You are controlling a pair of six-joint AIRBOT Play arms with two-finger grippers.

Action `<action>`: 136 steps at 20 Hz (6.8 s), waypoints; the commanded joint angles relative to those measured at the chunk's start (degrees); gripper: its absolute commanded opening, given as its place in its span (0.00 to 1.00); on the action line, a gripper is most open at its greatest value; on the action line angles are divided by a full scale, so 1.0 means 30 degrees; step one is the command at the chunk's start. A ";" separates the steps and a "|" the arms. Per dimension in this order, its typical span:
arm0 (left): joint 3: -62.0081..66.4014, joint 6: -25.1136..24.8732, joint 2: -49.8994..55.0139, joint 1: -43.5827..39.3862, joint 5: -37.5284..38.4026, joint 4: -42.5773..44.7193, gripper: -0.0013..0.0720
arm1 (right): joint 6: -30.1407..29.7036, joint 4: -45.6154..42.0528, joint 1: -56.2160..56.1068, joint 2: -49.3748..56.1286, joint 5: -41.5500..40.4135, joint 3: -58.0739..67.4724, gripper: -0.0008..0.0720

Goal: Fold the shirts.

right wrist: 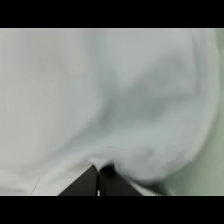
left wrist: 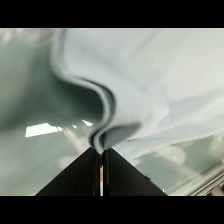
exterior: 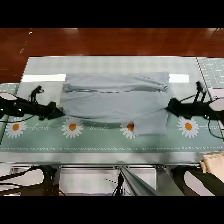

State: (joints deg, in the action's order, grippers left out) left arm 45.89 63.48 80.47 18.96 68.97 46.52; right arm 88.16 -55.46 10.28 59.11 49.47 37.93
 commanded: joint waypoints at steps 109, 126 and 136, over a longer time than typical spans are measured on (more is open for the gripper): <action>1.3923 0.3942 -0.0816 -0.4102 -0.3475 -0.1851 0.05 | 0.1333 -0.5989 -0.8772 0.2018 0.4044 1.2990 0.05; 1.3376 0.3563 -0.8298 0.1304 0.2310 -0.1770 0.05 | 0.1887 0.4371 -1.3916 1.1839 -0.9071 1.3012 0.51; 1.0841 0.3002 -0.8182 0.1297 0.2157 -0.1763 0.05 | 0.1399 -1.2415 -0.8240 0.6302 0.6149 1.2939 0.51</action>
State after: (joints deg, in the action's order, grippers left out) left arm 79.44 72.86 55.75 22.85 75.46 41.23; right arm 89.97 -67.18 -20.05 81.69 46.57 76.88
